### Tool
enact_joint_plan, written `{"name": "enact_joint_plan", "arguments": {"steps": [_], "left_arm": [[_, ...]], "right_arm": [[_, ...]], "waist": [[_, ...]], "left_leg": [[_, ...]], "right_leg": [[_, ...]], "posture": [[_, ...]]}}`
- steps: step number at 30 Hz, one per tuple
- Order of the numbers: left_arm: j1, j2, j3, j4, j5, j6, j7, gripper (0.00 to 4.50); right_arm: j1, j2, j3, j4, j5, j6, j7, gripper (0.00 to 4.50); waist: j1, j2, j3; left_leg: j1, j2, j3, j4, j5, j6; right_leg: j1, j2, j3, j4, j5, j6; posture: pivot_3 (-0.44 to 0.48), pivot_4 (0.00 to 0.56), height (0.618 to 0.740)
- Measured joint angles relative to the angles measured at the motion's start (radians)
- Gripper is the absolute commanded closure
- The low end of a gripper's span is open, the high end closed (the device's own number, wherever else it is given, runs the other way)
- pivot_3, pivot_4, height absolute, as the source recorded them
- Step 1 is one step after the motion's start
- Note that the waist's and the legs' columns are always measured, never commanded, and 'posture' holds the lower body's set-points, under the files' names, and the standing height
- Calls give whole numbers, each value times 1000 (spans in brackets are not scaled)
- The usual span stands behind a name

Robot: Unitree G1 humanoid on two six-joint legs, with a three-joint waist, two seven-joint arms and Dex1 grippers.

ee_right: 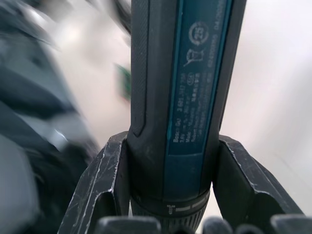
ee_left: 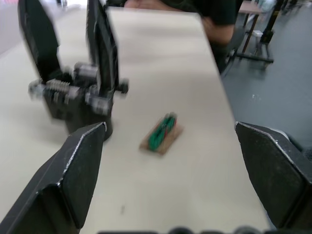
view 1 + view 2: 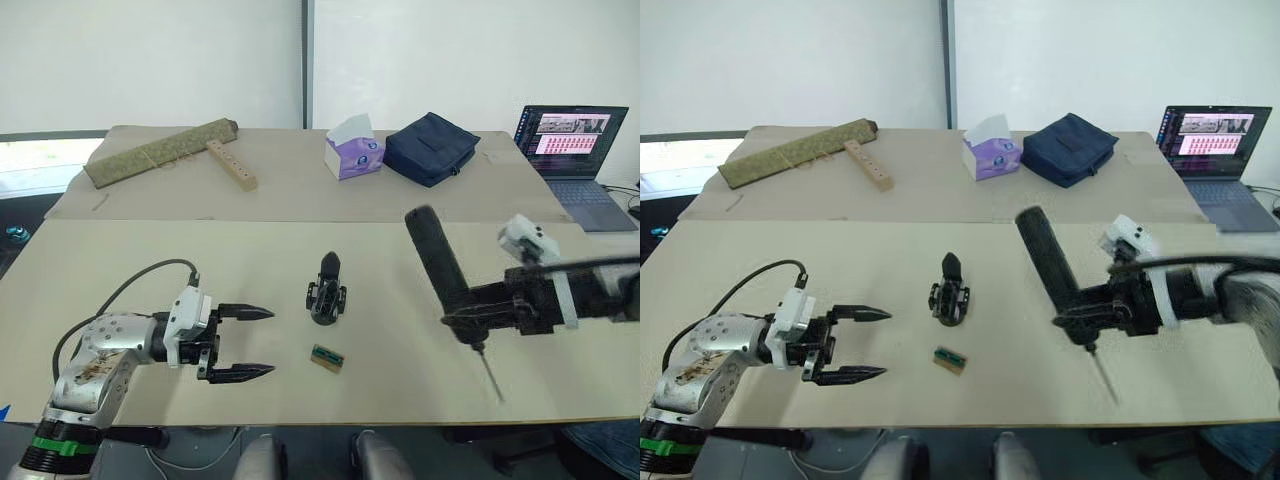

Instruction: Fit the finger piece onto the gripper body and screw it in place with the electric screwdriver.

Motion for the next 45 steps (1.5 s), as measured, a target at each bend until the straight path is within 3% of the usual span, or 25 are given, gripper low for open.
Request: {"name": "enact_joint_plan", "arguments": {"steps": [3,5,8,12,17,25,45], "left_arm": [[-7,0,-11,37,25,-36,-17,0],[-17,-4,-17,59,47,-54,-15,0],[-15,-33,-31,65,86,-76,18,0],[-14,-93,-95,58,146,-79,81,0],[-34,-172,-190,73,245,-82,168,0],[-40,-238,-293,60,285,-76,211,0],[-44,-252,-300,67,308,-84,253,0]], "right_arm": [[34,225,-102,-122,119,-99,-136,2572],[74,286,-82,-188,115,-191,-175,2572],[195,330,71,-256,-30,-440,-124,2572],[212,450,212,-200,-153,-702,-103,2572],[209,469,336,-86,-235,-952,35,2572],[165,469,419,-9,-239,-1020,47,2572],[104,426,448,89,-265,-1068,70,2572]], "waist": [[-3,1,0],[-3,0,0],[2,0,0],[-4,0,0],[1,0,0],[-1,0,0],[0,0,0]], "left_leg": [[1,0,0,1,0,0],[3,0,0,1,0,0],[3,-1,0,0,0,0],[4,-2,1,3,0,0],[4,-2,0,3,0,0],[5,-2,-1,3,0,0],[7,-2,0,3,0,0]], "right_leg": [[2,0,1,0,0,1],[4,-1,0,-1,0,1],[6,-2,-1,-4,0,2],[8,-4,0,-4,1,4],[8,-3,-1,-3,1,3],[8,-3,-1,-1,1,2],[9,-3,-1,-1,1,2]], "posture": [[0,150,740],[0,150,740],[0,150,740],[0,150,740],[0,150,740],[0,150,740],[0,150,740]]}}
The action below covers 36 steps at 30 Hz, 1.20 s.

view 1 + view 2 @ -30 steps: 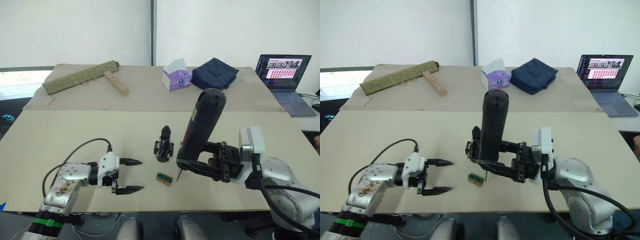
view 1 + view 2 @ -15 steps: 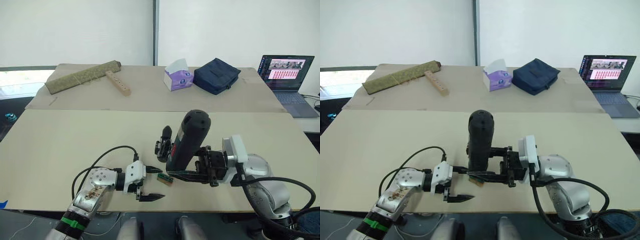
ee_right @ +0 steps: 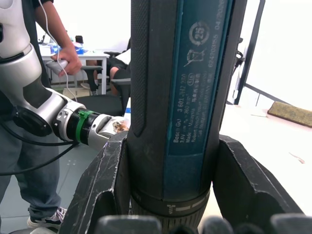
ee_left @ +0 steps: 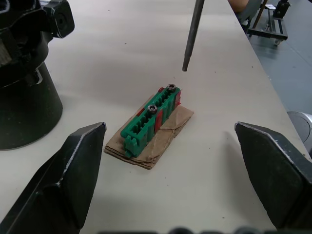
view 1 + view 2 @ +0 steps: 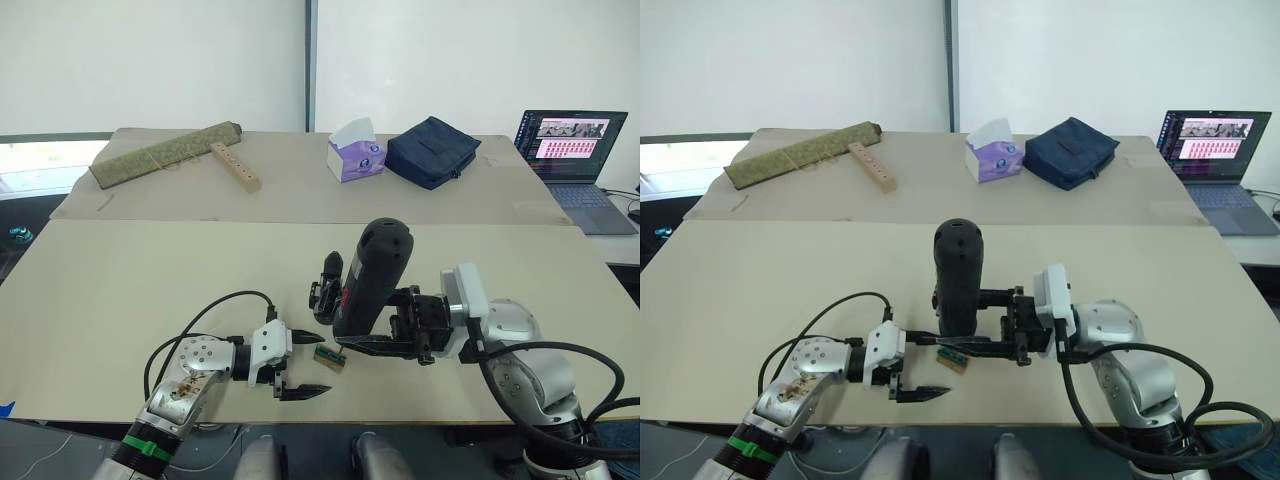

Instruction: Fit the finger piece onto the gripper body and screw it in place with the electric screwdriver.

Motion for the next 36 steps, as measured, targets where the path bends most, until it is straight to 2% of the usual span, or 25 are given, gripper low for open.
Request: {"name": "enact_joint_plan", "arguments": {"steps": [36], "left_arm": [[5,2,3,16,-18,-17,17,0]], "right_arm": [[0,-18,47,48,-37,-43,17,2572]], "waist": [[0,0,0]], "left_leg": [[0,0,0,0,0,0]], "right_leg": [[0,0,0,0,0,0]], "posture": [[0,150,740]]}}
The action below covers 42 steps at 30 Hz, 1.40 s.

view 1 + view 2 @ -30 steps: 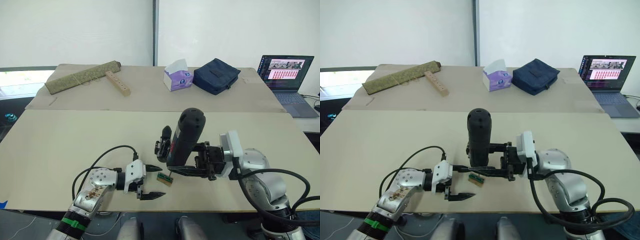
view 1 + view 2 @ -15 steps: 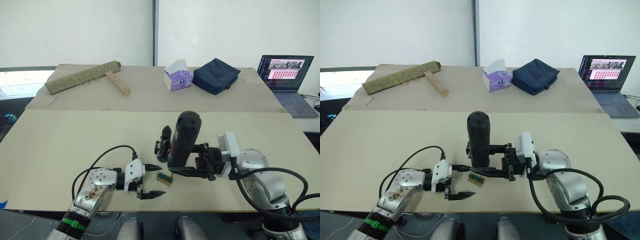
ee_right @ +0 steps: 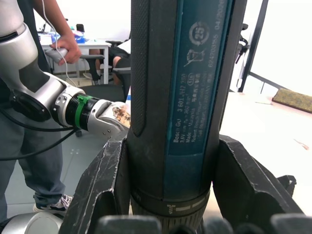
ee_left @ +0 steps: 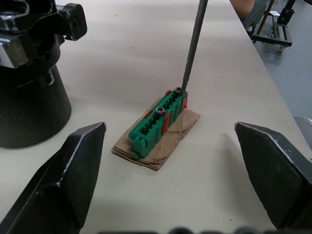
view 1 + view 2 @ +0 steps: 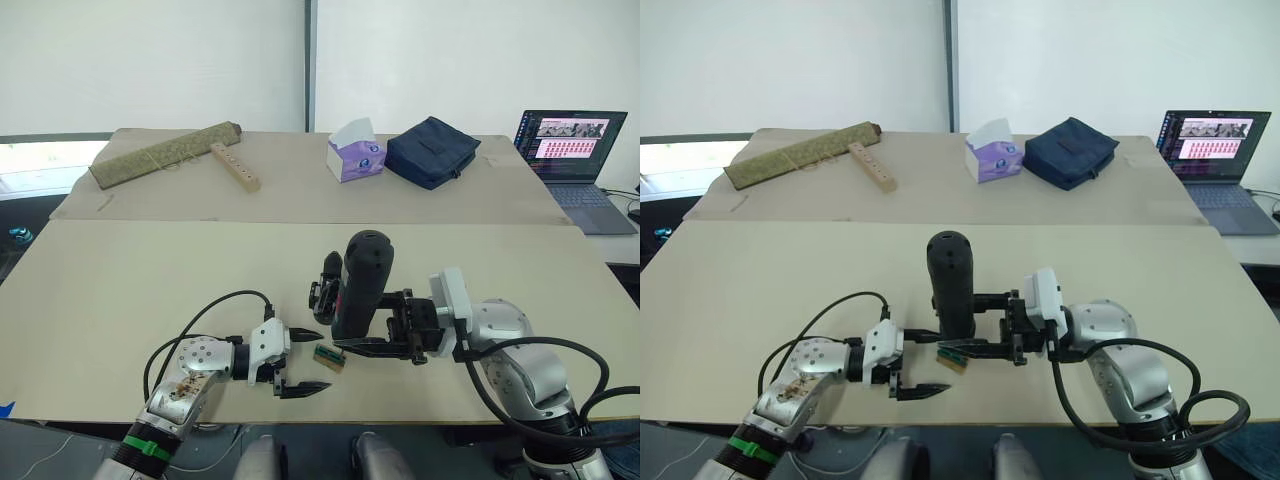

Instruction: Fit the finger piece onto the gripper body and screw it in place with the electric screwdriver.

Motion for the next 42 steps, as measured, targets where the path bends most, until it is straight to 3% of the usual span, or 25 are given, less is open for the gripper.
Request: {"name": "enact_joint_plan", "arguments": {"steps": [42], "left_arm": [[8,5,0,-16,-1,19,7,0]], "right_arm": [[2,-5,-3,0,25,0,-17,2572]], "waist": [[-2,0,0]], "left_leg": [[0,0,0,0,0,0]], "right_leg": [[0,0,0,0,0,0]], "posture": [[0,150,740]]}}
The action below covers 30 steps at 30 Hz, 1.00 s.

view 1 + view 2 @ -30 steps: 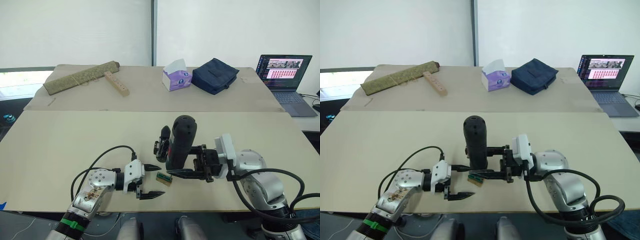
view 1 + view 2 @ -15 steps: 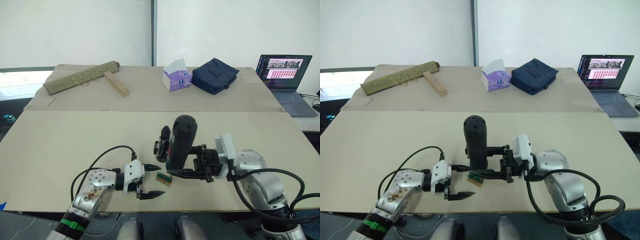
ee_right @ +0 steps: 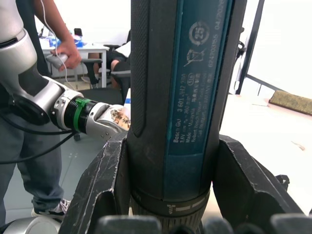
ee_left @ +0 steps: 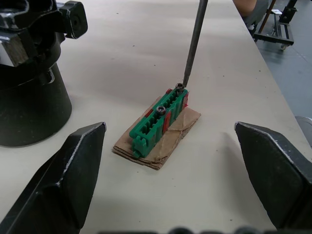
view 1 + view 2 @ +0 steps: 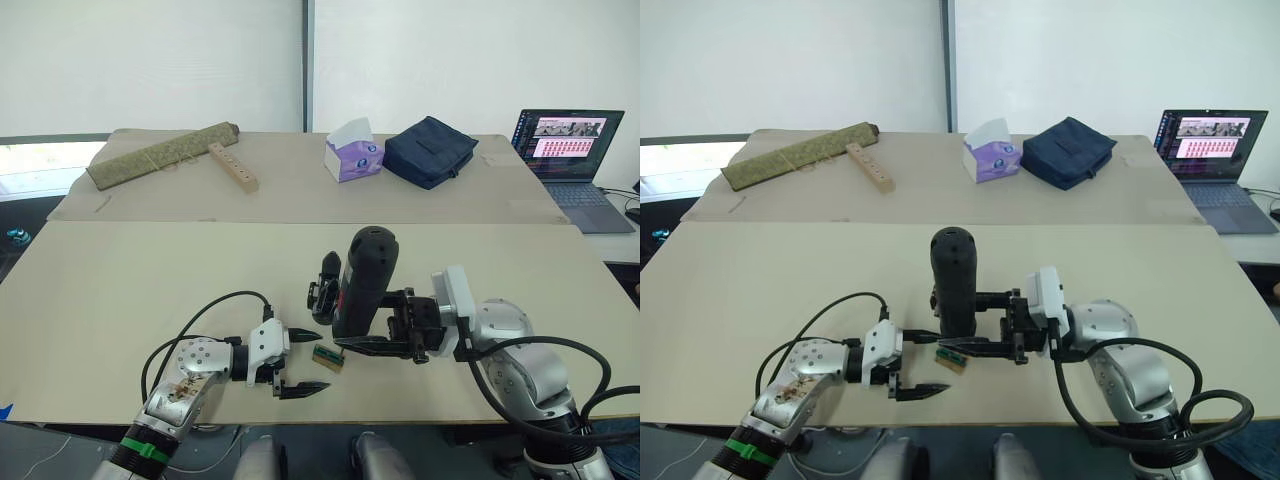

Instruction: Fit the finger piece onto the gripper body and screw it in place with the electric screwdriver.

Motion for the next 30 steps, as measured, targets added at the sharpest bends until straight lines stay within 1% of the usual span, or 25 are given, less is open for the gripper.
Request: {"name": "enact_joint_plan", "arguments": {"steps": [30], "left_arm": [[2,4,0,-2,0,0,0,0]], "right_arm": [[18,-30,3,1,14,11,6,2572]], "waist": [[-1,0,0]], "left_leg": [[0,0,0,0,0,0]], "right_leg": [[0,0,0,0,0,0]], "posture": [[0,150,740]]}}
